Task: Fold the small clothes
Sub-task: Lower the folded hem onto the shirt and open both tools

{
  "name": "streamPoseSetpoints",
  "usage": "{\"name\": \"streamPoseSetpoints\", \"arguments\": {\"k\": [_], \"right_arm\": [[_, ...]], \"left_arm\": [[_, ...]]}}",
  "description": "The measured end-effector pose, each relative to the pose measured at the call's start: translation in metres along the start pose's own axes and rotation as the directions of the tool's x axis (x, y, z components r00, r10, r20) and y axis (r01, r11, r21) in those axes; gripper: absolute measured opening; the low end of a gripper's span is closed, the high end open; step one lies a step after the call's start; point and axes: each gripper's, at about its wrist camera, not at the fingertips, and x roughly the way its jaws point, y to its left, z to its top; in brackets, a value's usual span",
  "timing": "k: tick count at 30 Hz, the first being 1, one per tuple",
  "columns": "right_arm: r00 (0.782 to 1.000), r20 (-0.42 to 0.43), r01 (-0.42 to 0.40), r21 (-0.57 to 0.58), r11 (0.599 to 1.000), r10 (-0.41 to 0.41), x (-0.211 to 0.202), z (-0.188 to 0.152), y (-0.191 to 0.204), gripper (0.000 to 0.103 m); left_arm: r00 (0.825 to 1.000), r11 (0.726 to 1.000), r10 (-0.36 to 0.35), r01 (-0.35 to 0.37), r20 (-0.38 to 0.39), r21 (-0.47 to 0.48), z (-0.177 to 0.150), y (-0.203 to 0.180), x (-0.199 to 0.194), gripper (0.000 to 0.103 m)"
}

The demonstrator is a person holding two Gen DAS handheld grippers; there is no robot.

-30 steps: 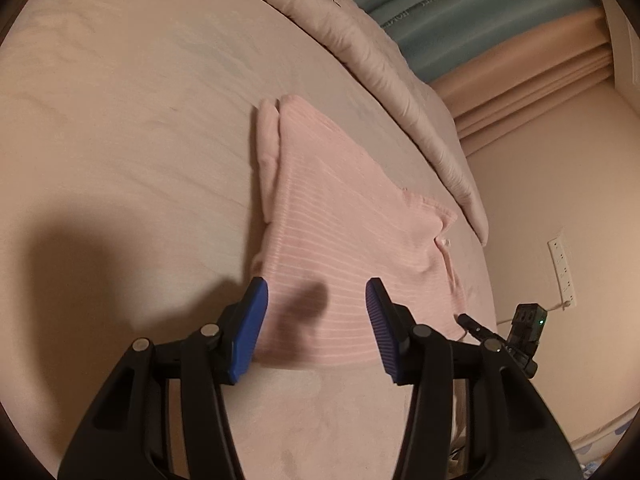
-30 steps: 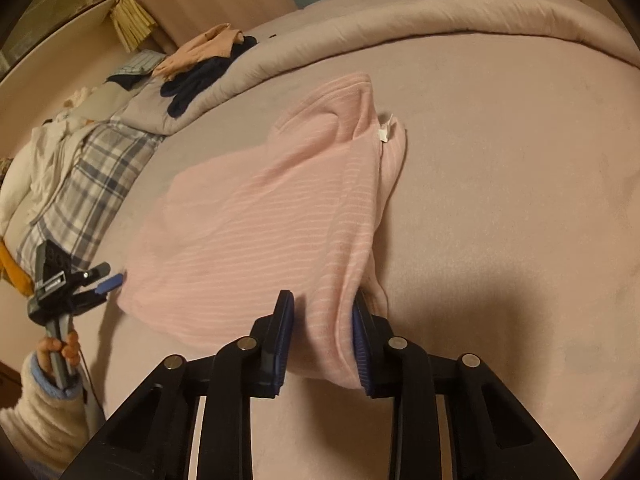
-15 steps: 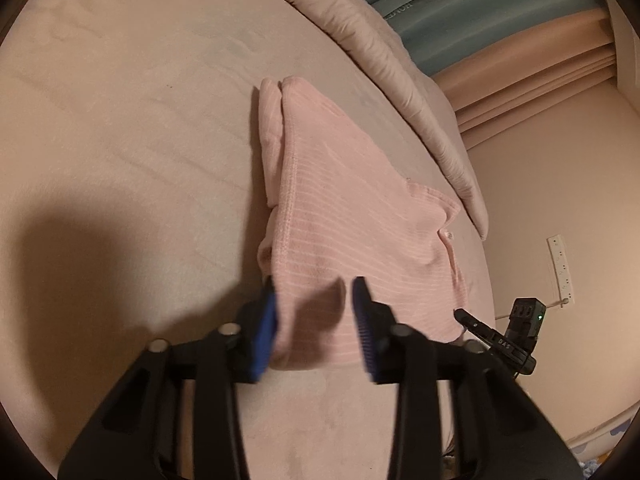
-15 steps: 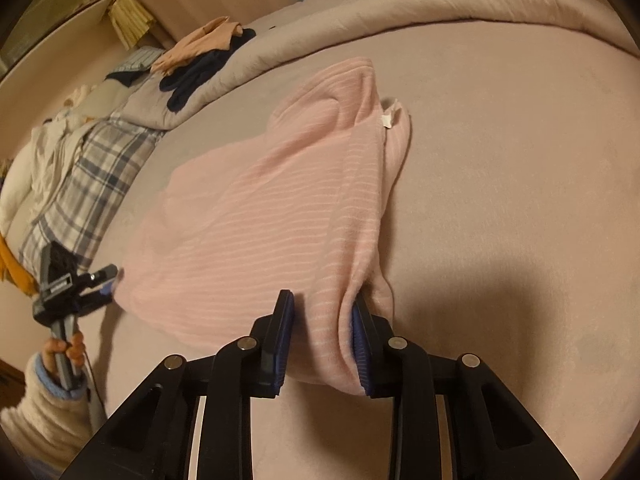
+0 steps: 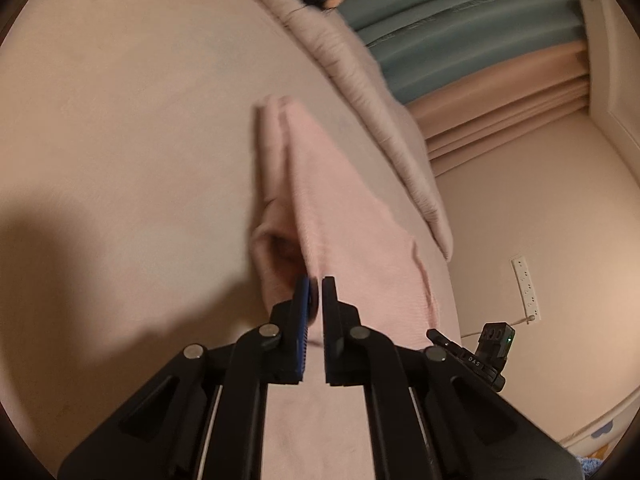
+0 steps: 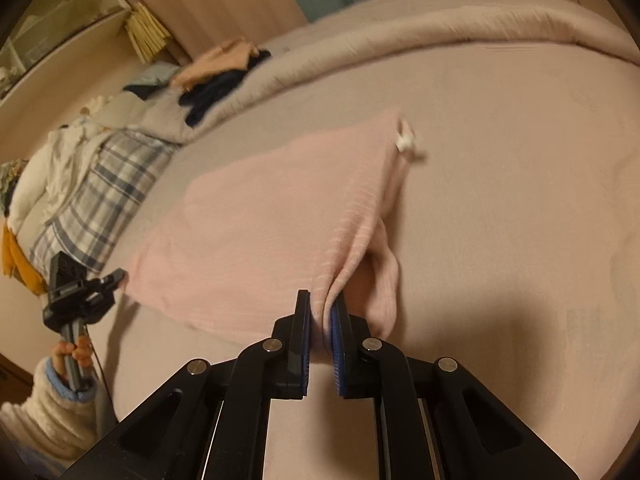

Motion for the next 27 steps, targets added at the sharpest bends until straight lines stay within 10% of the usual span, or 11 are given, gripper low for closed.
{"name": "streamPoseSetpoints", "arguments": {"k": [7, 13, 20, 27], "right_arm": [[0.998, -0.056, 0.011, 0.092, 0.996, -0.006, 0.008, -0.003, -0.016, 0.015], [0.97, 0.037, 0.241, -0.009, 0.971, -0.24, -0.014, 0.016, 0.0, 0.03], [0.988, 0.096, 0.128, -0.097, 0.987, -0.119, 0.024, 0.066, 0.026, 0.03], [0.999, 0.016, 0.041, 0.012, 0.999, -0.042, 0.091, 0.11, 0.0, 0.03]], "left_arm": [[0.996, 0.996, 0.091, -0.092, -0.013, -0.016, -0.007, 0.009, -0.013, 0.004], [0.994, 0.988, 0.11, -0.111, 0.016, 0.104, 0.011, -0.025, -0.016, 0.009], [0.997, 0.981, 0.027, -0.014, -0.068, 0.192, 0.038, -0.066, 0.054, 0.025], [0.986, 0.981, 0.124, -0.105, -0.112, 0.162, 0.055, -0.046, 0.117, 0.023]]}}
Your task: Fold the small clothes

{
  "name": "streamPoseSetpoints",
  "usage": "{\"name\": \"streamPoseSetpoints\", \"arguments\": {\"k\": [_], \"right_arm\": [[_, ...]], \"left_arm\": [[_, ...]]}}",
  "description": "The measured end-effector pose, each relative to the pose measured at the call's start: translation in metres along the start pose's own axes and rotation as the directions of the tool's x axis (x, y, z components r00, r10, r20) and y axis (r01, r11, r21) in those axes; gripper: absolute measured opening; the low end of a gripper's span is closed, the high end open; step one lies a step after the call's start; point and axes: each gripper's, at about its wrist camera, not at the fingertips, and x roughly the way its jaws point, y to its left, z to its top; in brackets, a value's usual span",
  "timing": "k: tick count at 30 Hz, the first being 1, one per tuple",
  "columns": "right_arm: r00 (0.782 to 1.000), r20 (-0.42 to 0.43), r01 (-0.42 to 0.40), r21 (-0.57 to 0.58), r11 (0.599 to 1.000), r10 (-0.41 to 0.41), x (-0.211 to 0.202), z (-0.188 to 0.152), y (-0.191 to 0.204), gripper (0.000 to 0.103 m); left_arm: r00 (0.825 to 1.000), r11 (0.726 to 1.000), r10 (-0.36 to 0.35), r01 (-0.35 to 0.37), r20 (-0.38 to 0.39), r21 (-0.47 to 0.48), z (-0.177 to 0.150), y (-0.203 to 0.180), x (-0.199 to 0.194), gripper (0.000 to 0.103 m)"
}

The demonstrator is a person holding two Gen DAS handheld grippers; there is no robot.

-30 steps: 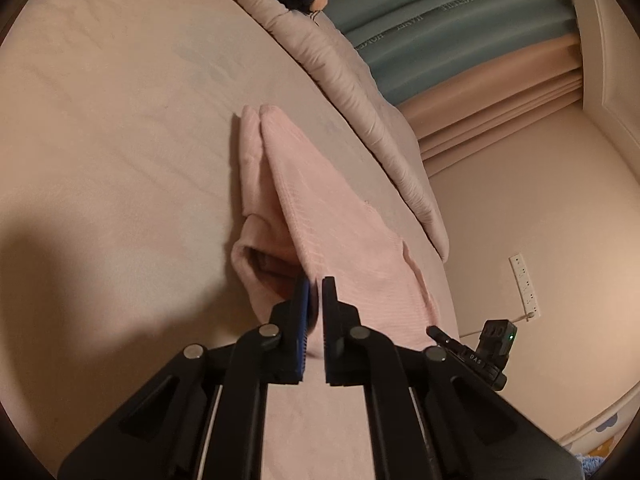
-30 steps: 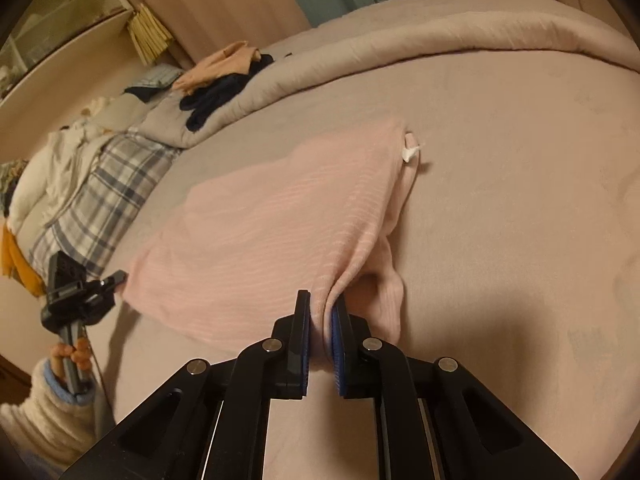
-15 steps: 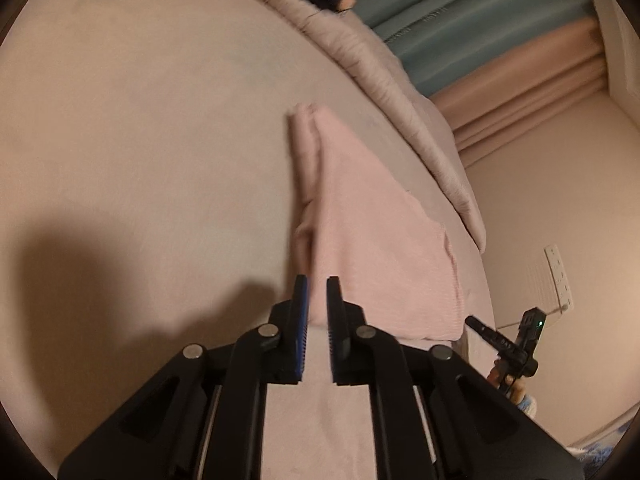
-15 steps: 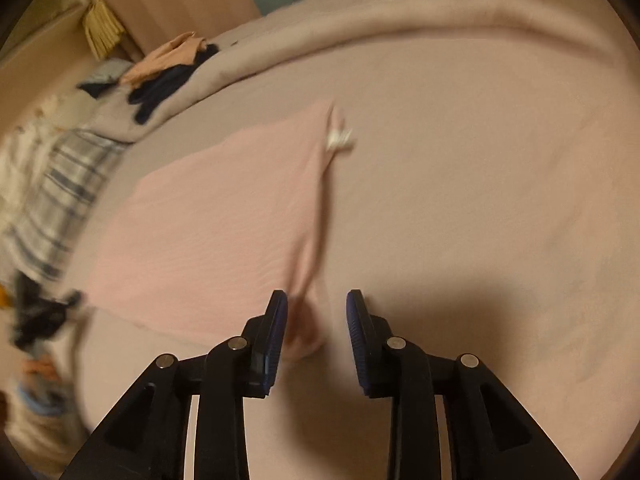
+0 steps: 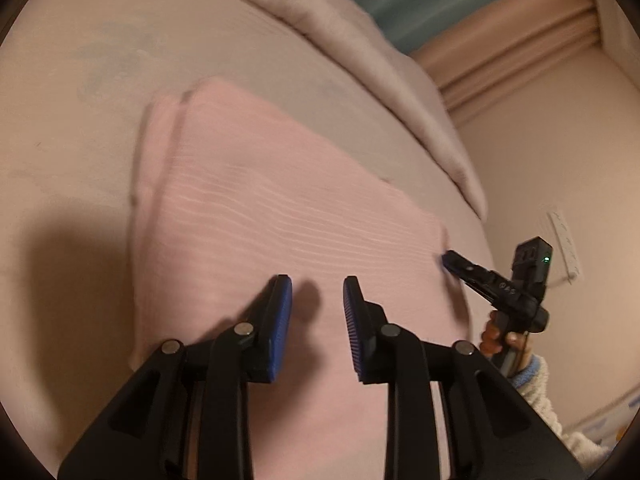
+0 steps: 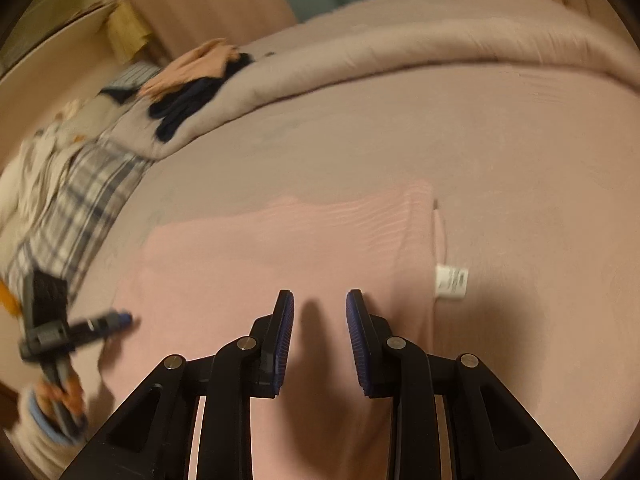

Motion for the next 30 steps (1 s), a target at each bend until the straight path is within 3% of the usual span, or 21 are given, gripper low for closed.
{"name": "streamPoseSetpoints", "arguments": {"k": [5, 8, 10, 12, 16, 19, 23, 30], "right_arm": [[0.997, 0.05, 0.054, 0.158, 0.986, -0.063, -0.008, 0.008, -0.047, 0.03], [0.982, 0.099, 0.136, 0.216, 0.967, -0.16, -0.028, 0.008, -0.055, 0.03], [0.984, 0.129, 0.1, 0.177, 0.979, -0.124, -0.041, 0.001, -0.042, 0.03], [0.986, 0.134, 0.084, 0.1, 0.991, -0.097, -0.054, -0.013, -0.021, 0.03], [0.99, 0.127, 0.06, -0.018, 0.998, -0.057, -0.072, -0.047, 0.019, 0.033], [0.994, 0.109, 0.001, -0.039, 0.999, 0.004, -0.079, -0.074, 0.039, 0.048], [0.998, 0.046, -0.05, -0.061, 0.997, 0.053, -0.07, -0.1, 0.059, 0.05], [0.997, -0.031, -0.075, -0.078, 0.994, 0.072, -0.048, -0.104, 0.072, 0.051]], "left_arm": [[0.998, 0.997, 0.023, -0.019, 0.063, -0.074, 0.008, 0.027, -0.023, 0.017], [0.993, 0.995, 0.047, -0.037, 0.105, -0.095, 0.009, 0.035, -0.049, 0.024], [0.989, 0.994, 0.069, -0.057, 0.131, -0.093, 0.005, 0.036, -0.067, 0.05], [0.984, 0.993, 0.08, -0.064, 0.16, -0.104, -0.003, 0.036, -0.083, 0.059], [0.986, 0.989, 0.048, -0.025, 0.158, -0.147, -0.025, 0.039, -0.096, 0.059], [0.99, 0.983, 0.019, 0.006, 0.138, -0.182, -0.042, 0.038, -0.093, 0.059], [0.995, 0.975, 0.0, 0.023, 0.103, -0.223, -0.064, 0.04, -0.089, 0.059], [0.996, 0.97, -0.023, 0.043, 0.082, -0.241, -0.074, 0.04, -0.09, 0.06]]}}
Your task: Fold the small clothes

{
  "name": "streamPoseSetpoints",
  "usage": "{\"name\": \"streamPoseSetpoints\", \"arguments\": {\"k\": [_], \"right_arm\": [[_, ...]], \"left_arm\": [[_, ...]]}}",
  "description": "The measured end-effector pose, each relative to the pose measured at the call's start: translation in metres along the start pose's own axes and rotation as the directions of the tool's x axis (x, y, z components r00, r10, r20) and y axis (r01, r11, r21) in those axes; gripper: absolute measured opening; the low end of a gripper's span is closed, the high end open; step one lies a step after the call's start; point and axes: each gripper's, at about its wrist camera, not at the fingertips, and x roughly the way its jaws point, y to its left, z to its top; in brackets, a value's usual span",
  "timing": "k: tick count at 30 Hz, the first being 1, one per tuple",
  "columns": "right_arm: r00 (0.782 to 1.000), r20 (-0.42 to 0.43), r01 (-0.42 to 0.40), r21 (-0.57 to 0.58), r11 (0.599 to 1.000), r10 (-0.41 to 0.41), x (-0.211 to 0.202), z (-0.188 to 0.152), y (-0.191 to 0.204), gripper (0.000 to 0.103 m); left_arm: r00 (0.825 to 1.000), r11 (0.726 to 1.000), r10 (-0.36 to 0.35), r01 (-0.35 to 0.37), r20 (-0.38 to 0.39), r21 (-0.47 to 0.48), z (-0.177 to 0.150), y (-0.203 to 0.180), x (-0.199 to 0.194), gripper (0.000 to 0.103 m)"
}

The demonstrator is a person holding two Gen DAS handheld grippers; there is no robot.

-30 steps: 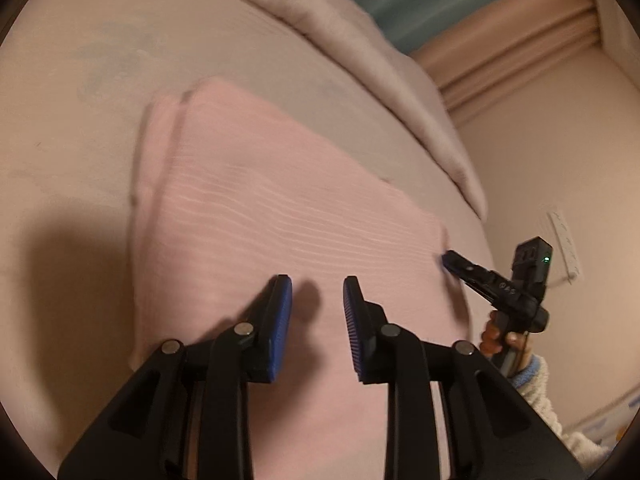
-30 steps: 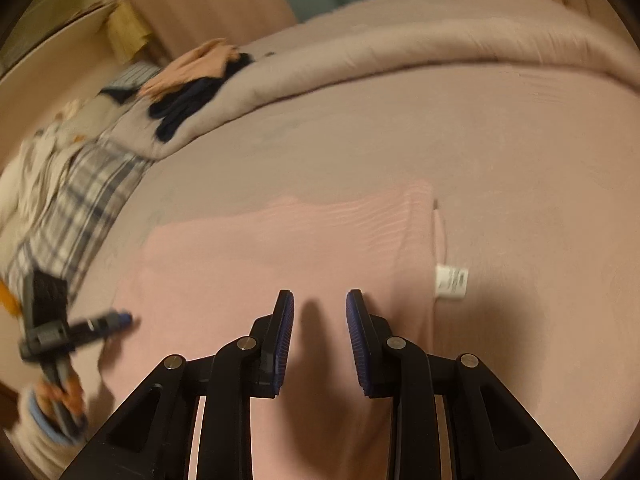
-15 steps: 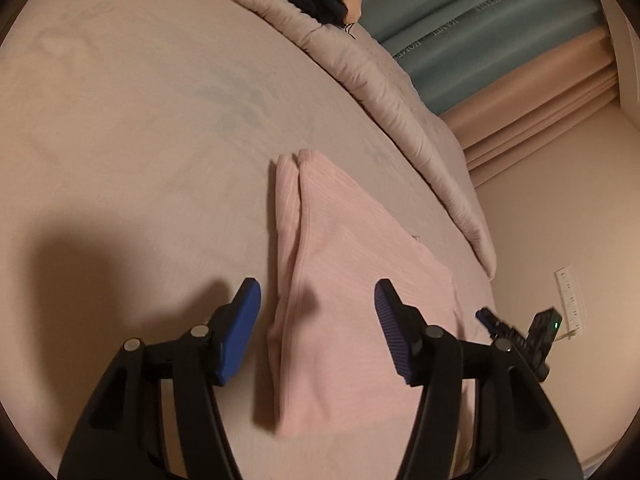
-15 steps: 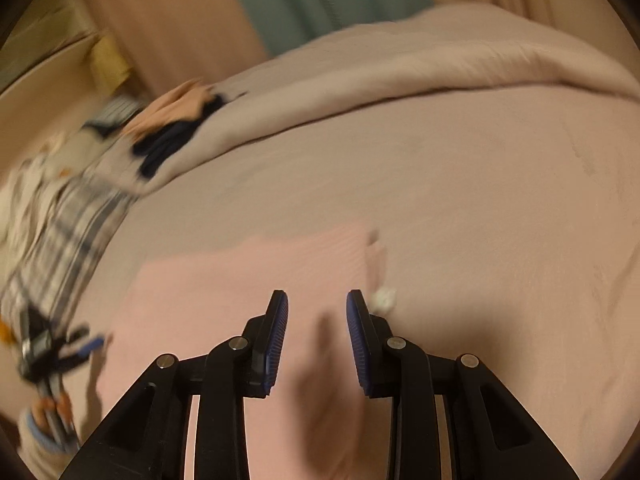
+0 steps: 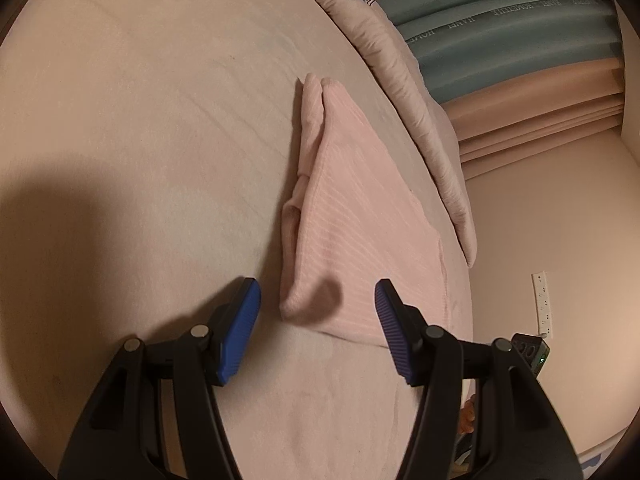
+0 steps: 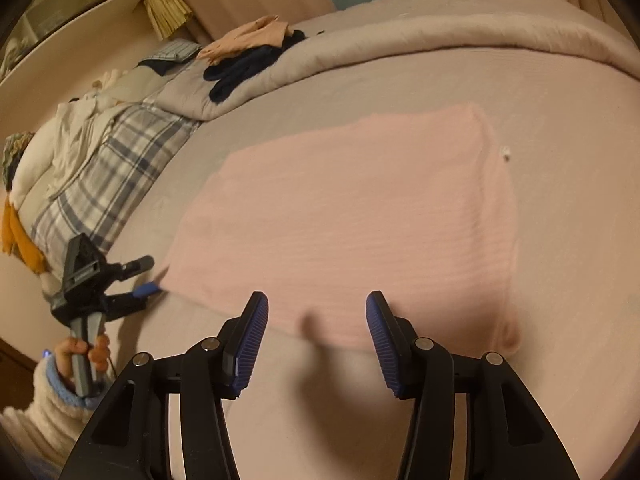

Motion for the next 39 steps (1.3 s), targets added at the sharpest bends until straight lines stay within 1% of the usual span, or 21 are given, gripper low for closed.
{"name": "streamPoseSetpoints", "arguments": {"k": [5, 7, 9, 14, 19, 24, 26, 27, 28, 29, 30, 31, 32, 34, 35, 37, 39], "right_arm": [[1.0, -0.01, -0.03, 0.018, 0.999, 0.03, 0.008, 0.001, 0.004, 0.051], [0.999, -0.017, -0.028, 0.012, 1.0, 0.028, 0.012, 0.001, 0.007, 0.051], [0.999, -0.022, -0.032, 0.005, 0.999, 0.032, 0.013, -0.001, 0.009, 0.051], [0.999, -0.022, -0.045, -0.002, 0.999, 0.045, 0.017, 0.001, 0.01, 0.051], [0.998, -0.031, -0.053, -0.014, 0.998, 0.053, 0.024, 0.005, 0.01, 0.051], [0.997, -0.037, -0.068, -0.02, 0.998, 0.067, 0.041, 0.022, 0.013, 0.051], [0.997, -0.04, -0.067, -0.041, 0.997, 0.066, 0.052, 0.033, 0.019, 0.051], [0.997, -0.043, -0.059, -0.049, 0.997, 0.057, 0.057, 0.037, 0.022, 0.051], [0.998, -0.047, -0.043, -0.064, 0.997, 0.04, 0.065, 0.045, 0.027, 0.051], [0.999, -0.044, -0.031, -0.072, 0.997, 0.028, 0.071, 0.051, 0.03, 0.051], [0.999, -0.037, -0.011, -0.073, 0.997, 0.008, 0.08, 0.059, 0.034, 0.051], [0.999, -0.039, -0.002, -0.063, 0.998, 0.0, 0.088, 0.065, 0.035, 0.044], [0.999, -0.043, -0.002, -0.047, 0.999, 0.0, 0.098, 0.073, 0.036, 0.032], [0.998, -0.054, 0.016, -0.031, 0.999, -0.018, 0.114, 0.083, 0.039, 0.028], [0.998, -0.06, 0.033, -0.026, 0.999, -0.035, 0.124, 0.087, 0.039, 0.021], [0.995, -0.078, 0.061, -0.026, 0.998, -0.063, 0.135, 0.089, 0.04, 0.011], [0.99, -0.095, 0.098, -0.043, 0.994, -0.101, 0.142, 0.089, 0.043, 0.009]], "left_arm": [[1.0, 1.0, -0.005, 0.005, -0.022, 0.001, 0.004, -0.003, 0.007, 0.061], [0.999, 1.0, -0.013, 0.013, -0.043, 0.004, 0.006, -0.002, 0.012, 0.061], [0.997, 1.0, -0.008, 0.008, -0.072, 0.011, 0.015, -0.005, 0.024, 0.061], [0.991, 0.999, -0.036, 0.036, -0.126, -0.007, 0.042, -0.012, 0.053, 0.061], [0.987, 0.998, -0.061, 0.059, -0.149, -0.018, 0.069, -0.018, 0.075, 0.061], [0.987, 0.998, -0.066, 0.065, -0.149, -0.011, 0.09, -0.021, 0.089, 0.059], [0.99, 0.999, -0.043, 0.045, -0.135, 0.013, 0.093, -0.024, 0.089, 0.051], [0.992, 0.999, -0.017, 0.021, -0.126, 0.031, 0.094, -0.025, 0.089, 0.038], [0.993, 0.999, 0.004, 0.0, -0.116, 0.037, 0.093, -0.025, 0.088, 0.023], [0.994, 0.999, 0.02, -0.016, -0.107, 0.036, 0.092, -0.023, 0.086, 0.019], [0.995, 0.999, 0.021, -0.018, -0.099, 0.039, 0.091, -0.023, 0.085, 0.019], [0.996, 0.998, 0.025, -0.02, -0.085, 0.059, 0.089, -0.026, 0.082, 0.018], [0.996, 0.996, 0.034, -0.027, -0.079, 0.08, 0.086, -0.029, 0.08, 0.017], [0.997, 0.991, 0.047, -0.039, -0.065, 0.125, 0.084, -0.038, 0.075, 0.017], [0.997, 0.988, 0.049, -0.039, -0.063, 0.148, 0.083, -0.044, 0.072, 0.017], [0.997, 0.981, 0.054, -0.041, -0.061, 0.191, 0.081, -0.054, 0.068, 0.017], [0.996, 0.973, 0.058, -0.041, -0.068, 0.229, 0.078, -0.064, 0.066, 0.017]]}}
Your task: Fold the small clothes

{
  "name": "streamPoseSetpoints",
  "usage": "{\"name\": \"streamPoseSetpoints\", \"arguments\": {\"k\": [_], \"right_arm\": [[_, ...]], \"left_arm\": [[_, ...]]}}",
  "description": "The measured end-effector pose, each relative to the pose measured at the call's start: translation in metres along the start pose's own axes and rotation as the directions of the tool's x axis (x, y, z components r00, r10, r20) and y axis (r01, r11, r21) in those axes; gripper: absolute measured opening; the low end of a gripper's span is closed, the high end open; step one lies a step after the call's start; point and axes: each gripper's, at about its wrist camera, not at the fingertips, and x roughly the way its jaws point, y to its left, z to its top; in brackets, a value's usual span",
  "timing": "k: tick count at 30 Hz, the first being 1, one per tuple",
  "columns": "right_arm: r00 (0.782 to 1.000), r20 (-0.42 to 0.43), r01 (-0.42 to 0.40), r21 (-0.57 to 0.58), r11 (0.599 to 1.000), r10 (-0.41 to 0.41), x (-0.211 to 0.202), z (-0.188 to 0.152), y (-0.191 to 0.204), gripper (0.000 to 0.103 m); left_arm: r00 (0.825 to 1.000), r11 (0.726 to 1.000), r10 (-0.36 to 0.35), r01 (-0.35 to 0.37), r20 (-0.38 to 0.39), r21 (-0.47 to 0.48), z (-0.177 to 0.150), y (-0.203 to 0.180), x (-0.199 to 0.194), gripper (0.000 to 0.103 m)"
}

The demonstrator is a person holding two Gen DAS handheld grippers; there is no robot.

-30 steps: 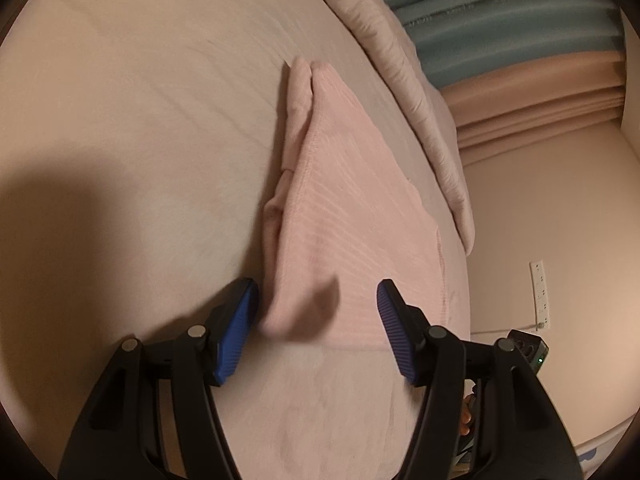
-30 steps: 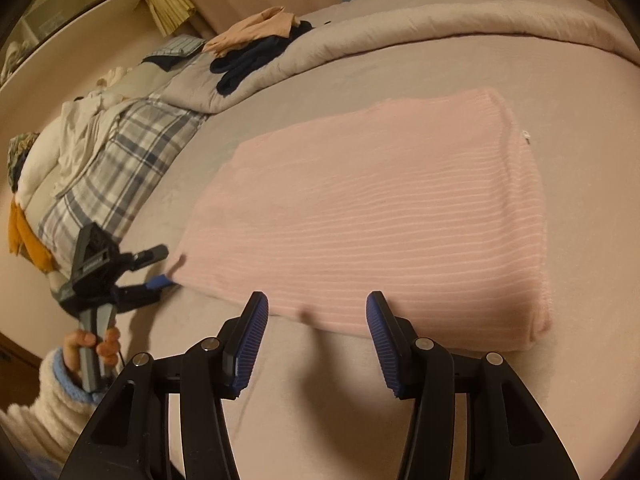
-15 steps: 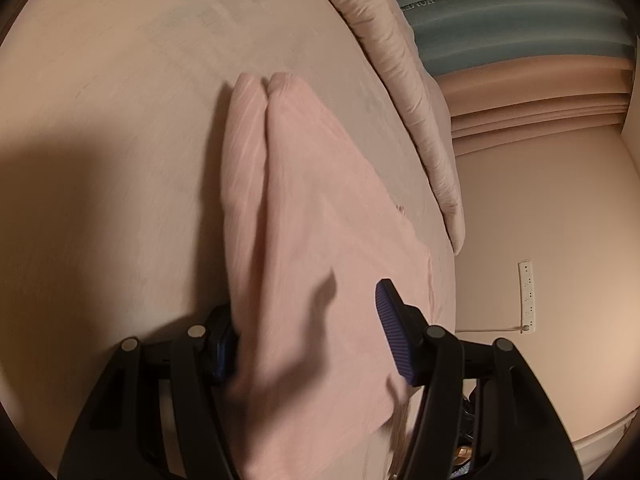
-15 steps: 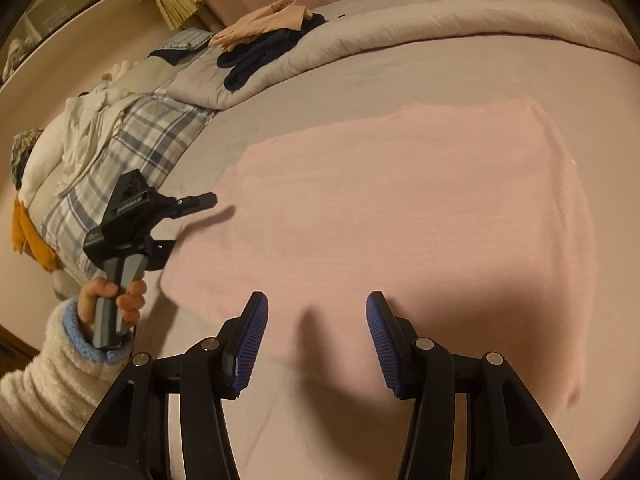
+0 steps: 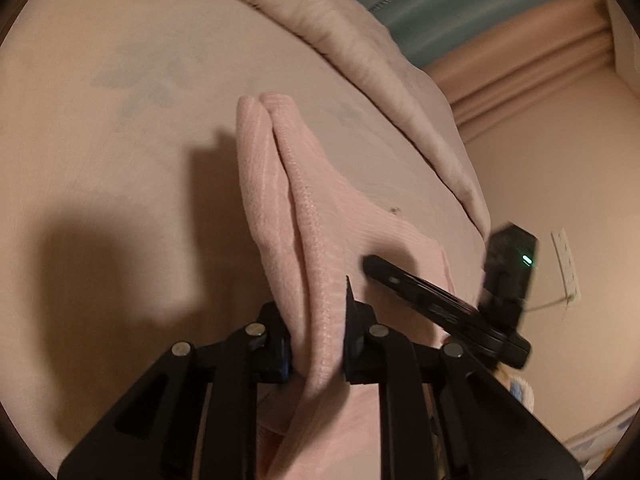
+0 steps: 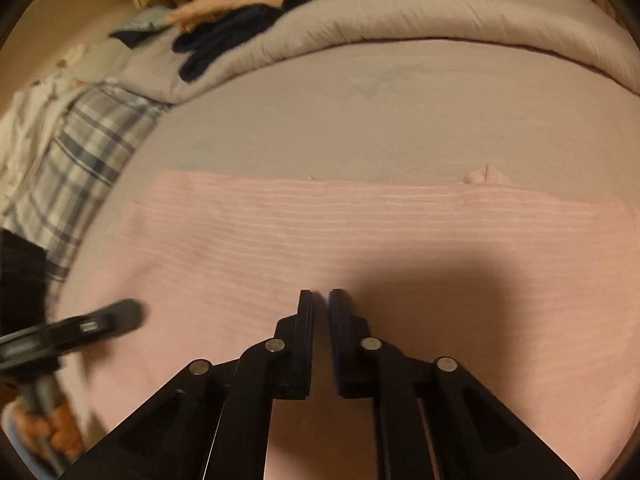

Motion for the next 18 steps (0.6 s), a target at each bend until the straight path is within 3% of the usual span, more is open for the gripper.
{"name": "streamPoseSetpoints", "arguments": {"k": [7, 13, 16, 18], "right_arm": [[0.998, -0.053, -0.021, -0.019, 1.0, 0.02, -0.016, -0.007, 0.004, 0.008], [0.994, -0.1, -0.06, -0.108, 0.992, 0.05, -0.053, -0.079, 0.027, 0.008], [0.993, -0.114, -0.008, -0.173, 0.985, -0.012, -0.05, -0.105, 0.036, 0.008], [0.994, -0.112, -0.011, -0.163, 0.987, -0.007, -0.046, -0.111, 0.032, 0.008]], "left_arm": [[0.999, 0.998, 0.044, -0.044, -0.009, 0.053, -0.005, -0.019, -0.004, 0.017], [0.997, 0.993, 0.074, -0.072, -0.013, 0.091, -0.007, -0.041, -0.002, 0.017], [0.996, 0.992, 0.084, -0.081, -0.023, 0.093, -0.01, -0.049, 0.0, 0.017], [0.995, 0.991, 0.091, -0.088, -0.028, 0.097, -0.012, -0.055, -0.001, 0.017]]}}
